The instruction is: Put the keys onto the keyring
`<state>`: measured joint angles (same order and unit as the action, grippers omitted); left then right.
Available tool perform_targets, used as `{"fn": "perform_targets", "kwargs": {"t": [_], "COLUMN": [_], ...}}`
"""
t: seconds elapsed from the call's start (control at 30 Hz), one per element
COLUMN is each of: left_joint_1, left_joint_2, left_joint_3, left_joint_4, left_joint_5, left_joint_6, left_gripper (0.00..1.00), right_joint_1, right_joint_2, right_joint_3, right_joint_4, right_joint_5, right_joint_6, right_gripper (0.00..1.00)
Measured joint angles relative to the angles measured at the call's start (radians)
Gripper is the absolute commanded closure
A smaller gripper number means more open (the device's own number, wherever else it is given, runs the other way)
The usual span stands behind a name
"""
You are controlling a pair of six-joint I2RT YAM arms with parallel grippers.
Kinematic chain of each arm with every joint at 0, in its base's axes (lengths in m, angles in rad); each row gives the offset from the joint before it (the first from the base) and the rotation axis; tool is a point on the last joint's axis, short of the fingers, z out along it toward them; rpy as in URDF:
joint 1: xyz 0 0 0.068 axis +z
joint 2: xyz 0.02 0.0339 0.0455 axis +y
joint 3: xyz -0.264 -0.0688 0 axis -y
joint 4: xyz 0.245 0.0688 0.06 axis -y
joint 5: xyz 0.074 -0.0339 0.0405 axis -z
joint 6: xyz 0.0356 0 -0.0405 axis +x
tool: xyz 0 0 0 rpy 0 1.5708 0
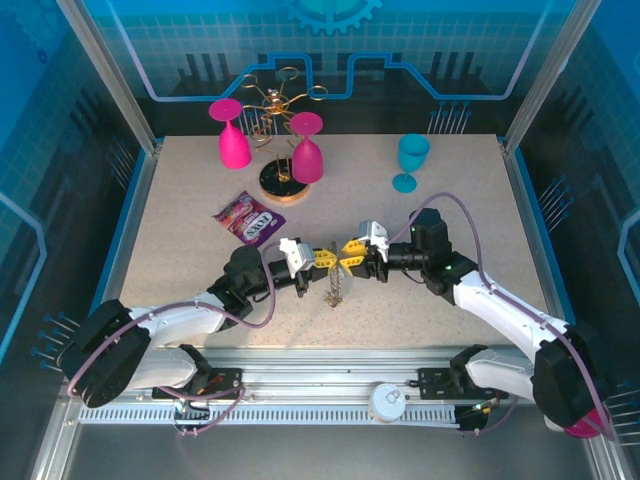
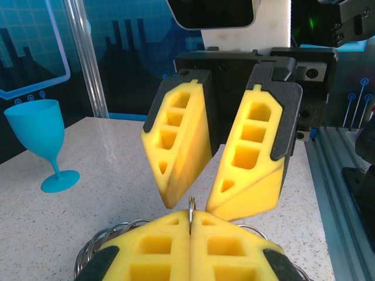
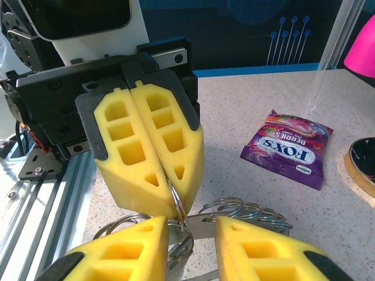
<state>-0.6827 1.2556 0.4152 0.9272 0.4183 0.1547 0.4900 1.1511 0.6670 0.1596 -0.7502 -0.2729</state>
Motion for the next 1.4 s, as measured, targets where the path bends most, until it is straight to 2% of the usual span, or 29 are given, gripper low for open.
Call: {"fn": "perform_targets", "kwargs": {"t": [0.27, 0.4, 0.47, 0.53, 0.63, 0.77, 1.03, 1.1, 1.17, 1.23, 1.27, 1.37, 1.4], "left_joint_1": [0.000, 0.003, 0.007, 0.007, 0.006, 0.006, 0.006, 0.006, 0.006, 0.006, 0.006, 0.006, 0.006], "left_joint_2": [0.014, 0.015, 0.015, 0.015, 0.010, -0.019, -0.042, -0.042, -0.042, -0.049, -0.055, -0.074, -0.080], "left_joint_3": [0.000, 0.000, 0.000, 0.001, 0.007, 0.051, 0.158, 0.180, 0.204, 0.219, 0.220, 0.217, 0.214], "left_joint_4": [0.003, 0.001, 0.000, -0.006, -0.047, -0.172, -0.428, -0.489, -0.550, -0.587, -0.594, -0.600, -0.595], "left_joint_5": [0.009, 0.008, 0.009, 0.008, 0.001, -0.013, -0.012, -0.004, 0.007, 0.013, 0.014, 0.016, 0.018], "left_joint_6": [-0.008, -0.019, -0.019, -0.018, -0.002, 0.041, 0.121, 0.144, 0.175, 0.195, 0.204, 0.215, 0.214], "left_gripper": [1.00, 1.00, 1.00, 0.91, 0.83, 0.81, 0.85, 0.90, 0.99, 1.00, 1.00, 1.00, 1.00], "right_joint_1": [0.004, 0.006, 0.006, 0.006, 0.009, 0.023, 0.076, 0.089, 0.098, 0.100, 0.100, 0.098, 0.095], "right_joint_2": [0.026, 0.039, 0.043, 0.044, 0.044, 0.044, 0.095, 0.113, 0.124, 0.126, 0.125, 0.119, 0.110], "right_joint_3": [0.002, 0.008, 0.013, 0.014, 0.033, 0.105, 0.305, 0.342, 0.371, 0.385, 0.386, 0.378, 0.365], "right_joint_4": [-0.001, -0.002, -0.002, -0.006, -0.067, -0.221, -0.560, -0.625, -0.671, -0.692, -0.694, -0.668, -0.645], "right_joint_5": [-0.019, -0.035, -0.036, -0.035, -0.020, 0.029, 0.188, 0.220, 0.244, 0.250, 0.248, 0.229, 0.220], "right_joint_6": [-0.023, -0.030, -0.034, -0.041, -0.074, -0.160, -0.344, -0.374, -0.388, -0.391, -0.390, -0.361, -0.338], "right_gripper": [0.83, 1.00, 1.00, 1.00, 1.00, 1.00, 1.00, 1.00, 1.00, 1.00, 0.99, 0.74, 0.69]}}
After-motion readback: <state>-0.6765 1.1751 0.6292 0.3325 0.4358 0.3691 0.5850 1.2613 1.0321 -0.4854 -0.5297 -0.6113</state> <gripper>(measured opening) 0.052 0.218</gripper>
